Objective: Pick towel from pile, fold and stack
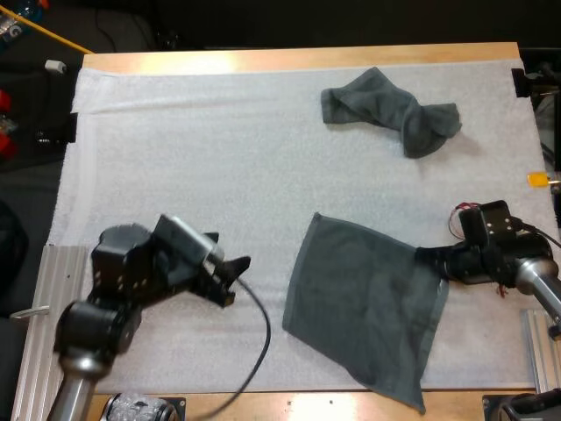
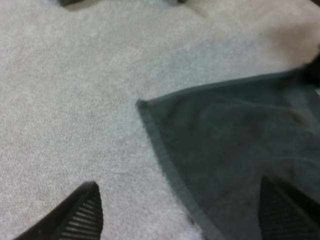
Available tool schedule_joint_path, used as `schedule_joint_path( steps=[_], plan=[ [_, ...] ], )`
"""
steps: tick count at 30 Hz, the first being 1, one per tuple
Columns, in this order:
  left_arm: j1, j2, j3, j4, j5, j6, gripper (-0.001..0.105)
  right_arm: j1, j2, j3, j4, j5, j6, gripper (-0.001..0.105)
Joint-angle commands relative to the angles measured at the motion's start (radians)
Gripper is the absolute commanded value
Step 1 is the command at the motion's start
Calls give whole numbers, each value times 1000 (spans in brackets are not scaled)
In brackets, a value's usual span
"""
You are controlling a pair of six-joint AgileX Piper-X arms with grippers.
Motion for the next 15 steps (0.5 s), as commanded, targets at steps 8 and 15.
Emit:
schedule_joint_path(
  steps=[8, 15],
  plan=[
    [-136, 245, -47, -127, -14, -10, 64, -3, -29, 3, 48, -1, -51, 0],
    [-234, 495, -207, -142, -86, -10, 64, -3, -29, 3, 48, -1, -46, 0]
  ],
)
